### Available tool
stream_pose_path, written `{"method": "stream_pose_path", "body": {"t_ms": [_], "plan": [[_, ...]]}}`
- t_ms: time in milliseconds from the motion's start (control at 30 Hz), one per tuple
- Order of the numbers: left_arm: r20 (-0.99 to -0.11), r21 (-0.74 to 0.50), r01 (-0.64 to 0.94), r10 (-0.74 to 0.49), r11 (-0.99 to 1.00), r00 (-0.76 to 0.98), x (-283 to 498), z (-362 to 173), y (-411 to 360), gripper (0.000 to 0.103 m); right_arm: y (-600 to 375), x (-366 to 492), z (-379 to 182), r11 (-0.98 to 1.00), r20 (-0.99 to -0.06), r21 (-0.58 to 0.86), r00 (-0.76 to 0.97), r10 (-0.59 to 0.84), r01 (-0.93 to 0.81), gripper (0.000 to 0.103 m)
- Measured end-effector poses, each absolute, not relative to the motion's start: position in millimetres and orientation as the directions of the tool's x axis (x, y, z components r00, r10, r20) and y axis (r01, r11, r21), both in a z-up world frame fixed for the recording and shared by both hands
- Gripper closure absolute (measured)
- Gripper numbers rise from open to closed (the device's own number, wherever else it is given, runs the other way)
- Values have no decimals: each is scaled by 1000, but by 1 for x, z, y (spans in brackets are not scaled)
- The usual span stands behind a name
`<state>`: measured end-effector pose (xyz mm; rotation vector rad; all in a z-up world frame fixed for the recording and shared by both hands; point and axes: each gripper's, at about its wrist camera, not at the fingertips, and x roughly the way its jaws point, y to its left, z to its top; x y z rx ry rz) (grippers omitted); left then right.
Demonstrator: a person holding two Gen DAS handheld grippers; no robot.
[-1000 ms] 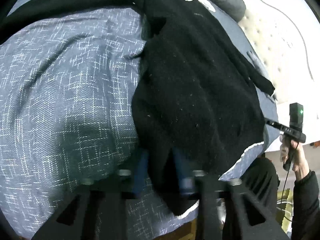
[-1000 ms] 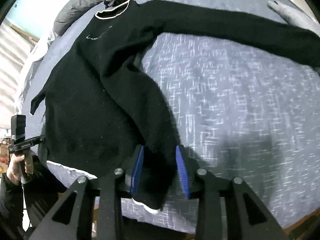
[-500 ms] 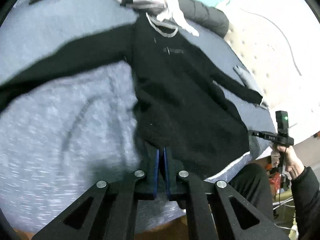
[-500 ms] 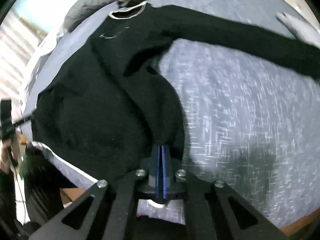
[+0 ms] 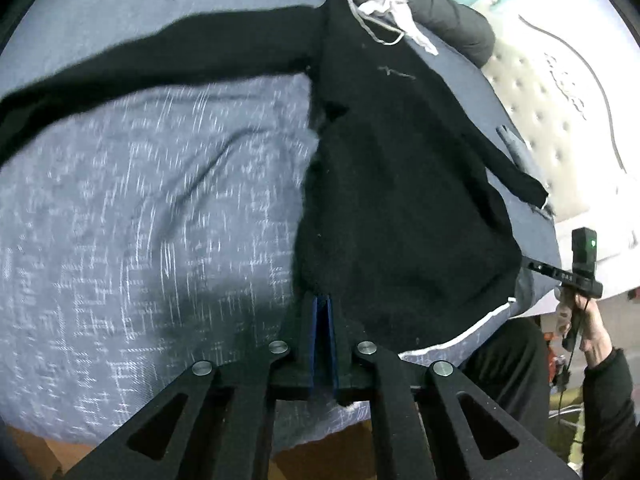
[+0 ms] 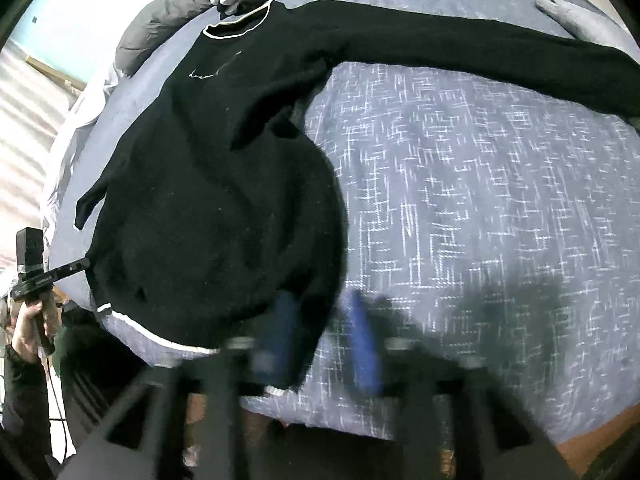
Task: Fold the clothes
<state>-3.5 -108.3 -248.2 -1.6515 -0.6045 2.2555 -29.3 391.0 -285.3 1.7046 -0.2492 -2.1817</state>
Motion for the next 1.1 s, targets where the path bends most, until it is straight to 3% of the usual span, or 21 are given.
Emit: {"method": "stream_pose_path", "body": {"t_ms": [133,467,500,533,567,600,633,867,967,1033,1100], "plan": [[-846,-476,14,453,-880,-280,-1,-255,-104,78,389,-31,-290,-909,-894,384,-182,-409,161,58],[-856,-473,13,457,-881,-243,1,-278,-89,76,377,-35,-307,-919,-913,355,-147,-380,174,58],[-856,-469,15,451,-883,-252,2,-278,-89,78,379,-35,-306,-918,-911,357,-153,-383,173,63],[-859,-460,17,440,-888,-260,2,-278,-89,82,381,-34,-303,-917,-907,359,-164,-387,176,77],[-865,-446,18,425,-895,-267,2,-277,-89,93,383,-34,-300,-915,-904,361,-174,-390,178,83],[-866,-439,17,418,-898,-274,2,-276,-90,98,384,-33,-299,-915,-903,361,-178,-391,179,90],[-864,-441,14,420,-897,-279,3,-275,-90,98,386,-32,-297,-915,-902,361,-180,-392,182,95],[-855,-437,-17,421,-899,-304,8,-262,-88,99,387,-27,-291,-903,-891,376,-186,-413,207,99],[-853,-437,-18,421,-899,-310,10,-259,-89,99,389,-27,-301,-891,-888,423,-122,-444,164,93],[-851,-439,-16,422,-898,-311,11,-259,-87,99,388,-25,-307,-892,-891,428,-94,-443,148,53],[-851,-440,-16,423,-898,-310,11,-260,-86,99,384,-24,-310,-896,-896,416,-97,-433,158,53]]}}
